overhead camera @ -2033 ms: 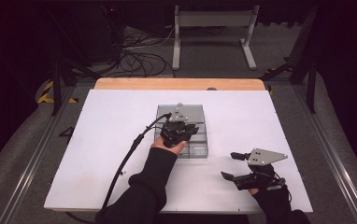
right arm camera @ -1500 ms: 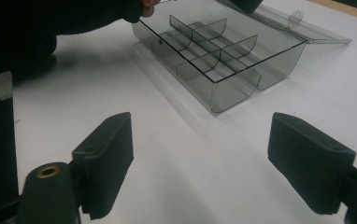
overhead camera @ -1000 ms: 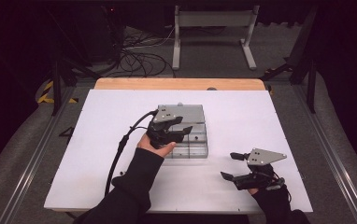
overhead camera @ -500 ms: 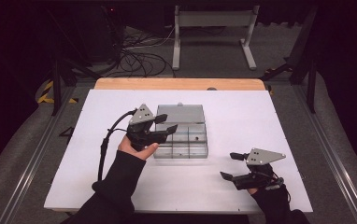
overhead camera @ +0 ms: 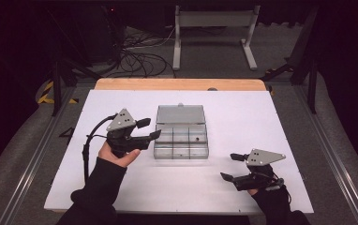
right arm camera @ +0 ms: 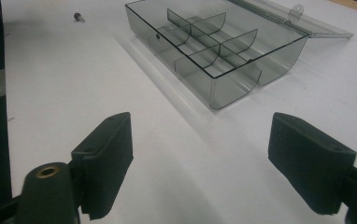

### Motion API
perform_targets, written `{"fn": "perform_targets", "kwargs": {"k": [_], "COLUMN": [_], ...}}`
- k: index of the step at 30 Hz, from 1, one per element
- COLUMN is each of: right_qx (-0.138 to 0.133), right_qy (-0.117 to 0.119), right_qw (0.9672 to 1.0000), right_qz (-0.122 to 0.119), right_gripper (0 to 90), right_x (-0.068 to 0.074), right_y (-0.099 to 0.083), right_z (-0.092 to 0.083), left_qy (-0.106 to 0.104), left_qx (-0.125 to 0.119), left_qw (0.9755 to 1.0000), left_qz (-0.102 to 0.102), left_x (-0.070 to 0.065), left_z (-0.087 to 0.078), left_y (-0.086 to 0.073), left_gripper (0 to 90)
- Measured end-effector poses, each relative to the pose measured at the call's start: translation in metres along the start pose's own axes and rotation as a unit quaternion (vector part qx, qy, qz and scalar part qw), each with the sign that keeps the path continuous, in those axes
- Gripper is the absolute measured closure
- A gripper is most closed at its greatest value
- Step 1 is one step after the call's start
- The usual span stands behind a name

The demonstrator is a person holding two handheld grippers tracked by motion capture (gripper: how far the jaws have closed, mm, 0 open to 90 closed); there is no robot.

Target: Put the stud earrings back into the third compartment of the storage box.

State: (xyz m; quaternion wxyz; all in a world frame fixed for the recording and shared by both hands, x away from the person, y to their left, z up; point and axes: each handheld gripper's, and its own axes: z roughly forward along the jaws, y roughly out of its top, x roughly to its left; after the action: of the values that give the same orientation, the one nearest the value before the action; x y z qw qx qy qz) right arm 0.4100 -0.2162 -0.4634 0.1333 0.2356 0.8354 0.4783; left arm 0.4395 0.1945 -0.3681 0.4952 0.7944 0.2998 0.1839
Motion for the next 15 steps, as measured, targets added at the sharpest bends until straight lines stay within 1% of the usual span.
{"fn": "perform_targets", "kwargs": {"k": [2, 3, 4, 8, 12, 15], "right_qx": [-0.001, -0.001, -0.001, 0.001, 0.0, 0.001], "right_qy": [0.0, 0.0, 0.0, -0.001, -0.001, -0.001], "right_qw": [1.0, 1.0, 1.0, 1.0, 1.0, 1.0], "right_qz": [0.001, 0.001, 0.001, 0.001, 0.001, 0.001], "right_gripper": [22.5, 22.5, 22.5, 22.5, 22.5, 22.5], "right_x": [0.0, 0.0, 0.0, 0.0, 0.0, 0.0], "right_y": [0.0, 0.0, 0.0, 0.0, 0.0, 0.0], "right_z": [0.0, 0.0, 0.0, 0.0, 0.0, 0.0], "left_qy": [0.002, 0.005, 0.006, 0.009, 0.012, 0.009], "left_qx": [0.003, 0.004, 0.006, 0.014, 0.019, 0.024], "left_qw": [1.0, 1.0, 1.0, 0.9998, 0.9997, 0.9997], "left_qz": [0.0, 0.004, 0.002, 0.01, 0.009, 0.005], "left_x": [0.002, 0.003, 0.004, 0.006, 0.008, 0.011], "left_z": [-0.007, -0.011, -0.014, -0.024, -0.034, -0.04], "left_y": [-0.004, -0.006, -0.009, -0.019, -0.032, -0.042], "left_gripper": [42.7, 42.7, 42.7, 42.4, 42.3, 42.3]}}
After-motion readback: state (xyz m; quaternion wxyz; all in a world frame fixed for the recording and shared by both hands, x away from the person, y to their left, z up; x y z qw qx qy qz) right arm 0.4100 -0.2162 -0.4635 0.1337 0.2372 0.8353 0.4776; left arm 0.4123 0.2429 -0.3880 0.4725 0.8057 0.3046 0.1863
